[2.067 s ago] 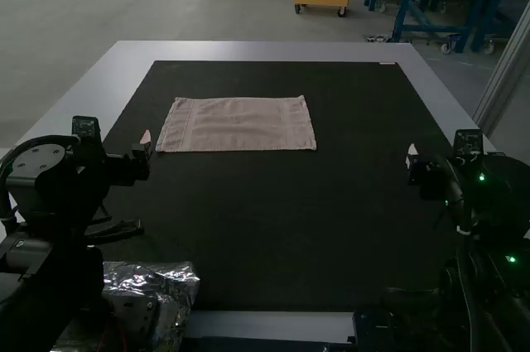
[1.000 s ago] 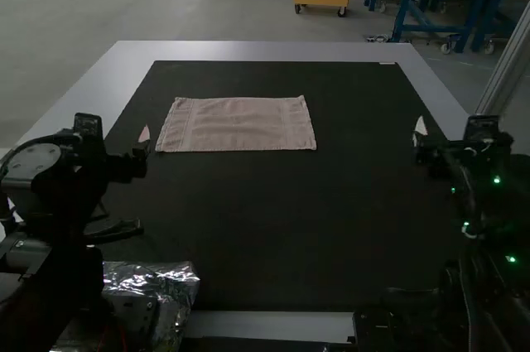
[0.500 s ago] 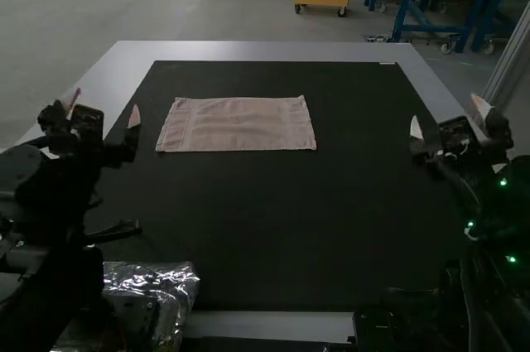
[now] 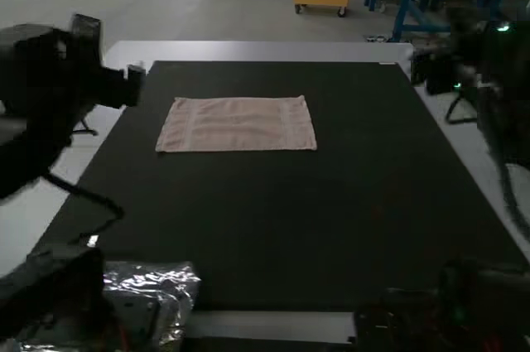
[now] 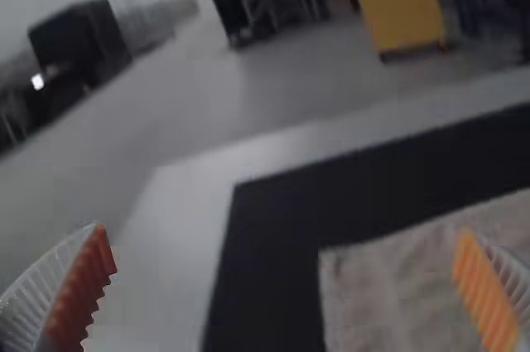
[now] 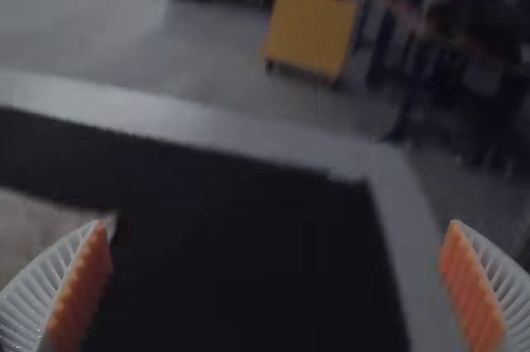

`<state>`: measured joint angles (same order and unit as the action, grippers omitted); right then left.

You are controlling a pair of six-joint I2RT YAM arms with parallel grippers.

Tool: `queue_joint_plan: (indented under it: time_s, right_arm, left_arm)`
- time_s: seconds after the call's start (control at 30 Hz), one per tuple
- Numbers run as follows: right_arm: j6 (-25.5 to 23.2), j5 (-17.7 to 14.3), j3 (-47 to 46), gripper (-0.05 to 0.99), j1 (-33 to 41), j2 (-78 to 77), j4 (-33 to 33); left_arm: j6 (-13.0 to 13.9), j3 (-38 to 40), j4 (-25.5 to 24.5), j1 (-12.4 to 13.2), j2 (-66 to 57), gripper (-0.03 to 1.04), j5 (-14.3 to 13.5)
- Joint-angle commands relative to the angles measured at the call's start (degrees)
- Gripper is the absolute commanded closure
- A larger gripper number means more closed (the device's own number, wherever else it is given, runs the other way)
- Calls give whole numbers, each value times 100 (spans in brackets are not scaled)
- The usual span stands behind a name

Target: Fold the towel.

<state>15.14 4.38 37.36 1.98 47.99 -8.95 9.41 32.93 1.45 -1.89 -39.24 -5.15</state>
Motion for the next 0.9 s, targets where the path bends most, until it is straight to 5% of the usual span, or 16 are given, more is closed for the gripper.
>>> queue_joint_plan:
  time_s: [0.0,0.13,0.3,0.53,0.87]
  right_arm:
    - [-995,458,78,3,119,448,341]
    - [-1426,722,78,3,242,1231,965]
    - [-1689,801,87,3,409,1925,1203]
    - [-1716,713,465,3,681,2892,983]
    - [-1549,599,1546,3,927,4509,324]
  left_arm:
    - [-1038,566,-207,-22,-743,5,-83]
    - [-1530,1093,-743,-13,-1621,5,-92]
    - [-1653,1304,-1077,22,-2448,5,-4]
    - [-1785,1453,-831,286,-3362,5,128]
    - [-1741,2209,-321,295,-5120,5,146]
